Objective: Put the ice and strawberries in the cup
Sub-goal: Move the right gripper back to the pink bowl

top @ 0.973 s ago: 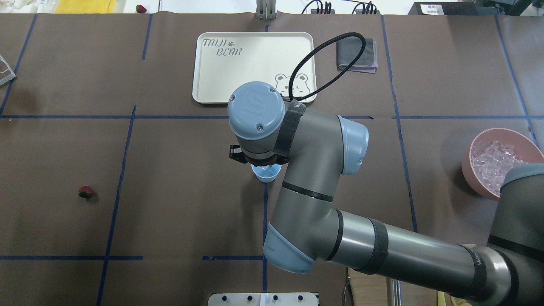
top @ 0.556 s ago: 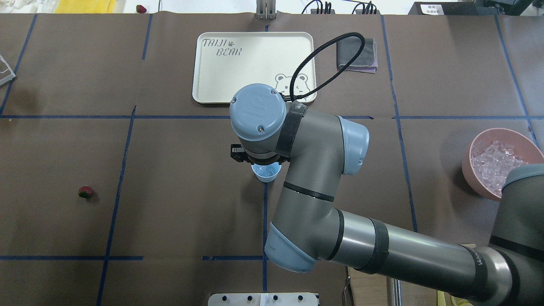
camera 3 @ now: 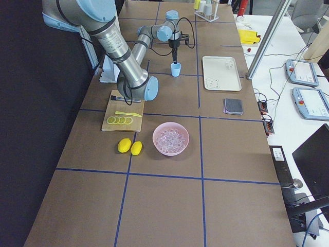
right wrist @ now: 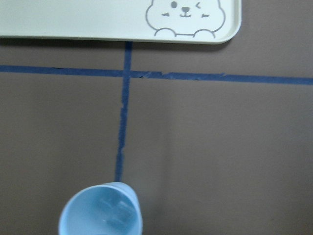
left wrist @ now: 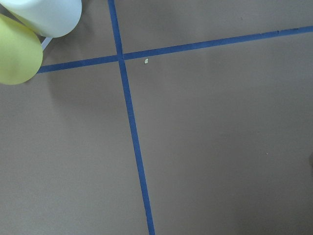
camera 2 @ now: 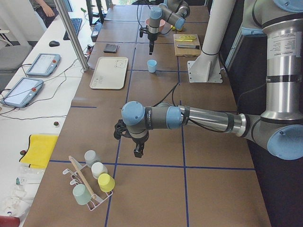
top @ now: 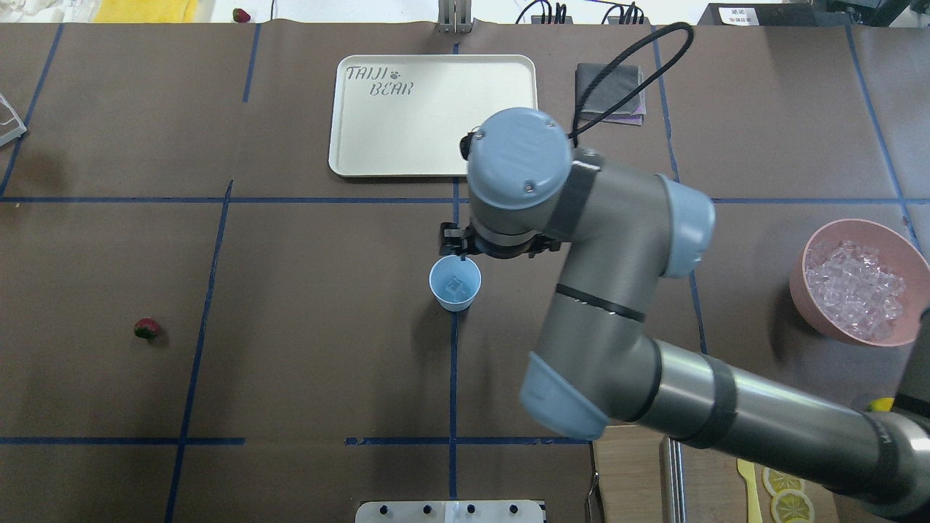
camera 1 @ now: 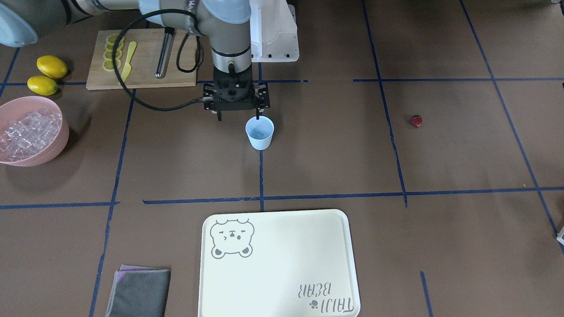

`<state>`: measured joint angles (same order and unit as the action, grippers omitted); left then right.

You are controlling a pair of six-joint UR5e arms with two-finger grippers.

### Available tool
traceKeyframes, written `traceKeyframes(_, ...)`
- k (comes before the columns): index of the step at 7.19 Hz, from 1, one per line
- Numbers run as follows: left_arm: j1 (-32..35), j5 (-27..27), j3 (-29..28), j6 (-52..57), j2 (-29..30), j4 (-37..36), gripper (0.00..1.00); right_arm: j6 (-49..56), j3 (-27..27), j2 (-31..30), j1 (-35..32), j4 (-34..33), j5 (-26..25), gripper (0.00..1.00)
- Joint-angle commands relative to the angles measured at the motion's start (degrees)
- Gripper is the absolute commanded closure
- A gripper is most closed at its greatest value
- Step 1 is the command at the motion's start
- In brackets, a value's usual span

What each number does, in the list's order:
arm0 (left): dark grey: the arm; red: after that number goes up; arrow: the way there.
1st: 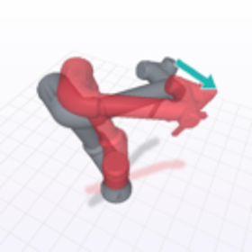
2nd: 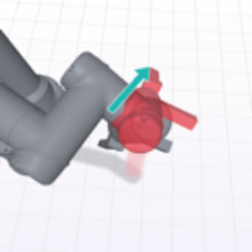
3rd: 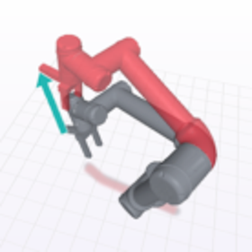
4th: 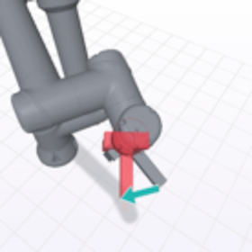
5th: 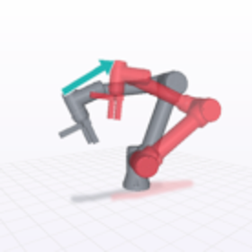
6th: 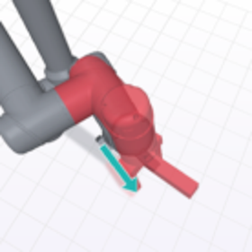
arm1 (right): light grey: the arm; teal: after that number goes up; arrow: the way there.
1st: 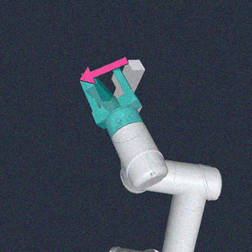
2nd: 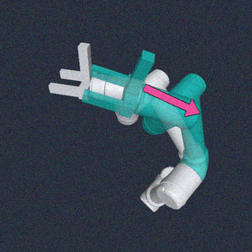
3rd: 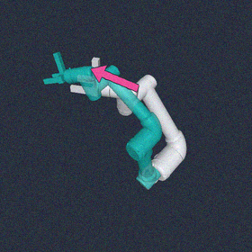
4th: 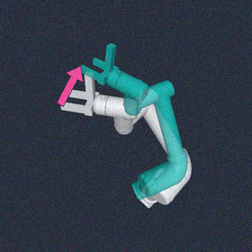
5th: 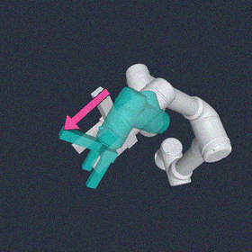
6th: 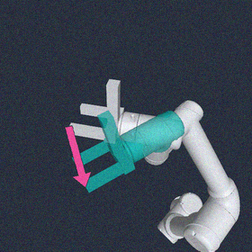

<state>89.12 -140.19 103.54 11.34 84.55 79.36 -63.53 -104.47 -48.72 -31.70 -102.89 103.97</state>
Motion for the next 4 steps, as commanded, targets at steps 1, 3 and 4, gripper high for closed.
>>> traceKeyframes(1,0.00,0.00,0.00,0.00,0.00,0.00,0.00,14.08,-8.79,-12.22,-8.16,0.67,6.38,0.01)
traceKeyframes(3,0.00,0.00,0.00,0.00,-0.08,0.00,0.00,25.42,-11.10,-25.57,-17.21,9.50,13.50,0.01)
traceKeyframes(4,0.00,0.00,0.00,0.00,-0.08,0.00,0.00,32.09,-11.10,-33.29,-22.38,15.29,16.84,0.01)
